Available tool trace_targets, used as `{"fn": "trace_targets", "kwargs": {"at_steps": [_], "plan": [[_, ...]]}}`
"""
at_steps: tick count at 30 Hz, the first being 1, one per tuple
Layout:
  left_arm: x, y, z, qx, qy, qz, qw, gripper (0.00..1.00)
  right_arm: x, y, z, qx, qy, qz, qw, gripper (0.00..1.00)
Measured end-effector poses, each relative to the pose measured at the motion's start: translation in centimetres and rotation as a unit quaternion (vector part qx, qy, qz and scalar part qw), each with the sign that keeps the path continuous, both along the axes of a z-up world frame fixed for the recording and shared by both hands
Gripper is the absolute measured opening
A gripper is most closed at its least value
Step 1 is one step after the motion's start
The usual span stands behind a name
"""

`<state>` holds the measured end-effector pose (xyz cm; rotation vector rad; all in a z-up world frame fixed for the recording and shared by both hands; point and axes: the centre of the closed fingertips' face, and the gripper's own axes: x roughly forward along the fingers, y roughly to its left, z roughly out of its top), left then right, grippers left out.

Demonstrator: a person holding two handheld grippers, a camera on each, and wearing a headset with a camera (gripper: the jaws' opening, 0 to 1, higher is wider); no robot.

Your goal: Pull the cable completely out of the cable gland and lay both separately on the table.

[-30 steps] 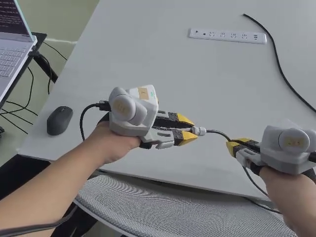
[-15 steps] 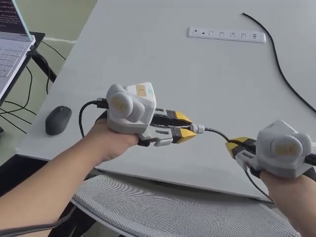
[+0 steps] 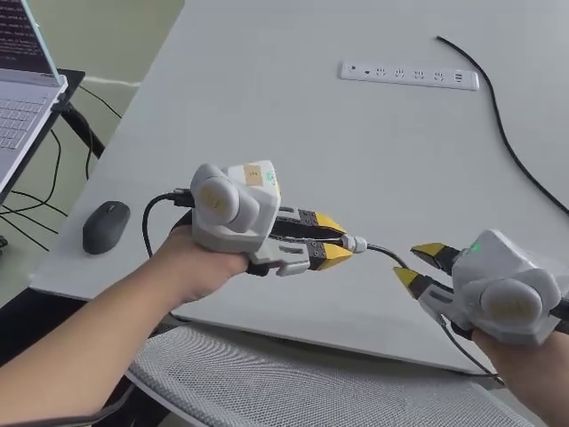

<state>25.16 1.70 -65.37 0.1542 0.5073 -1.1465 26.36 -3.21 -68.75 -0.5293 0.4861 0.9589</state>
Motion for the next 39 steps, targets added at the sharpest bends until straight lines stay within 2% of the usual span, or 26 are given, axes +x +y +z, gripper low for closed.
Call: {"fn": "trace_targets", "kwargs": {"at_steps": [2, 5, 6, 13, 18, 20, 36, 39], "plan": [[0.0, 0.0, 0.0, 0.0, 0.001, 0.0, 1.0, 0.15, -0.2, 1.1, 0.7, -0.003, -0.016, 0.023, 0.9996, 0.15], [-0.1, 0.1, -0.1, 0.002, 0.001, -0.001, 1.0, 0.15, -0.4, 2.3, 0.9, -0.006, -0.019, 0.035, 0.9992, 0.14], [-0.1, 0.1, 0.0, 0.001, 0.002, -0.001, 1.0, 0.15, -0.4, 2.7, 1.0, -0.014, -0.031, 0.049, 0.9982, 0.14], [-0.2, 0.0, 0.1, -0.001, 0.002, -0.005, 1.0, 0.15, -0.8, 4.1, 1.2, -0.027, -0.051, 0.082, 0.995, 0.07], [-0.3, 0.0, 0.0, -0.001, 0.002, -0.005, 1.0, 0.15, -0.7, 4.2, 1.2, -0.038, -0.06, 0.086, 0.9938, 0.01], [-0.3, 0.0, 0.0, -0.002, 0.004, -0.004, 1.0, 0.15, -0.7, 4.2, 1.1, -0.032, -0.051, 0.083, 0.9947, 0.01], [-0.4, -0.7, 0.6, -0.005, 0.001, -0.002, 1.0, 0.15, -0.1, 3.5, 0.9, -0.02, -0.04, 0.064, 0.9969, 0.0], [-0.5, -0.8, 0.7, -0.005, 0.001, -0.002, 1.0, 0.15, 0.1, 3.1, 0.8, -0.007, -0.023, 0.048, 0.9986, 0.01]]}}
